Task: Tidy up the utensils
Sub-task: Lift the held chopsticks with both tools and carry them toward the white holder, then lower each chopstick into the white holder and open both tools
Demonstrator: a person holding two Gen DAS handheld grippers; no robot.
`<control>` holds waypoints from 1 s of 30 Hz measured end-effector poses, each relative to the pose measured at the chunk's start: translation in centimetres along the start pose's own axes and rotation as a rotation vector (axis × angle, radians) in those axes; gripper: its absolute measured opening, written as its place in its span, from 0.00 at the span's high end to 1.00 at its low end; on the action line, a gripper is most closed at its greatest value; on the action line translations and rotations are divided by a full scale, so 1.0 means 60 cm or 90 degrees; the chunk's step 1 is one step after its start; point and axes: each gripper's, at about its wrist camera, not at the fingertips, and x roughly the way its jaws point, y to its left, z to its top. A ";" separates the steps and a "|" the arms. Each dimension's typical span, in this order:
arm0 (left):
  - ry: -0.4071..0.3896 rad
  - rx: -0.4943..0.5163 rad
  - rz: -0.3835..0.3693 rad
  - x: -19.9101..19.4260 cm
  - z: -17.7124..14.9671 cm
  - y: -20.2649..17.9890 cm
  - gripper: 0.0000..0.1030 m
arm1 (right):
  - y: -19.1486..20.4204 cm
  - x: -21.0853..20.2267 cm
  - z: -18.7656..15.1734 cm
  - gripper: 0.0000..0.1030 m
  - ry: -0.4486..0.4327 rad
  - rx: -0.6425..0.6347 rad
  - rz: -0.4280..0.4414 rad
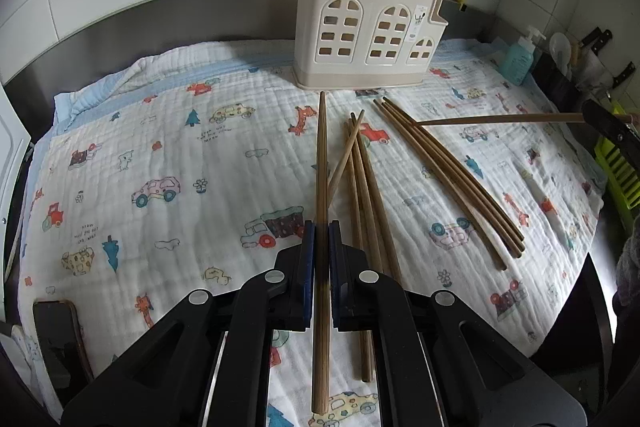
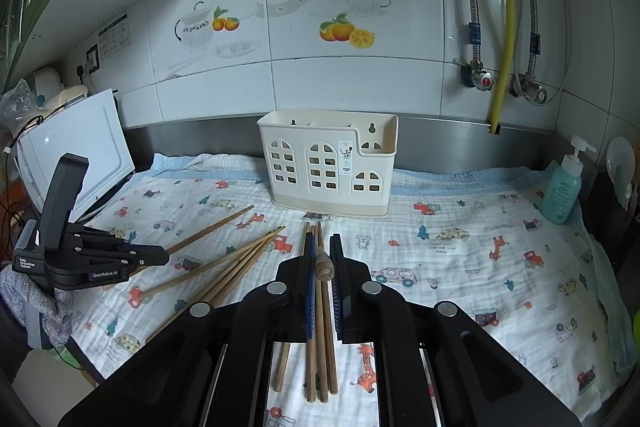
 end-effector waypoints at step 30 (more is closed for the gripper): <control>-0.103 0.008 -0.005 -0.076 0.089 -0.020 0.95 | -0.027 -0.006 0.156 0.93 -0.062 -0.033 0.012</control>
